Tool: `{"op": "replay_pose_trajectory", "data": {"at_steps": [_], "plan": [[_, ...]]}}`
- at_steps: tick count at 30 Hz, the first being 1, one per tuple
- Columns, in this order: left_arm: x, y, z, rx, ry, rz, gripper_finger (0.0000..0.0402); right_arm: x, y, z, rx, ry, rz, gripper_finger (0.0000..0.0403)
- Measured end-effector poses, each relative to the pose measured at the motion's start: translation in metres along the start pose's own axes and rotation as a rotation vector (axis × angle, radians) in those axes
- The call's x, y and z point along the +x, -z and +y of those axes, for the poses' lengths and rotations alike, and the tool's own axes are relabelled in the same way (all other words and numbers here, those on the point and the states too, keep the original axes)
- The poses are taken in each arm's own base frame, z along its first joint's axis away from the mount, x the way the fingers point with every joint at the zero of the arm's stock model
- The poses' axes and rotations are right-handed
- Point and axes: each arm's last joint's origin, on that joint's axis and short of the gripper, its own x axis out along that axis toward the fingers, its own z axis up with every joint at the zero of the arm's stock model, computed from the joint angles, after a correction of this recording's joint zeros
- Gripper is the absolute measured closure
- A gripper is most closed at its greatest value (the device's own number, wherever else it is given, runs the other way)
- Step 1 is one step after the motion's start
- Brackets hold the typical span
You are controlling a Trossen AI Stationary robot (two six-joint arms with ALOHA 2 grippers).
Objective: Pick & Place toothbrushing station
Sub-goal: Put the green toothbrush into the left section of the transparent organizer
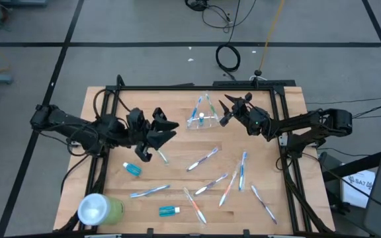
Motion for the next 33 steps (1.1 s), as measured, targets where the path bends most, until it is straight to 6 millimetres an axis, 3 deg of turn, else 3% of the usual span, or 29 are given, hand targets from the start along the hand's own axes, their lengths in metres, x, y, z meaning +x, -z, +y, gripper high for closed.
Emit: {"op": "replay_pose_trajectory", "data": {"at_steps": [6,9,13,17,22,33], "plan": [[-0.01,-0.008,0.005,0.203,-0.089,0.128,0.0247,-0.001,0.001,0.001,0.019,-0.008,0.008,0.0248],[-0.025,-0.016,0.011,0.28,-0.295,0.227,0.0247,-0.002,0.0,0.004,0.018,-0.02,0.003,0.0248],[-0.053,-0.009,0.022,0.358,-0.642,0.438,0.0247,-0.004,-0.001,0.007,0.018,-0.034,-0.001,0.0248],[-0.075,0.008,0.036,0.272,-0.918,0.546,0.0247,-0.004,-0.001,0.007,0.02,-0.036,-0.001,0.0248],[-0.086,0.041,0.052,0.105,-1.064,0.733,0.0247,-0.004,-0.001,0.007,0.041,-0.036,-0.001,0.0248],[-0.091,0.111,0.092,-0.259,-1.403,0.942,0.0247,-0.004,-0.001,0.007,0.041,-0.037,0.003,0.0248]]}}
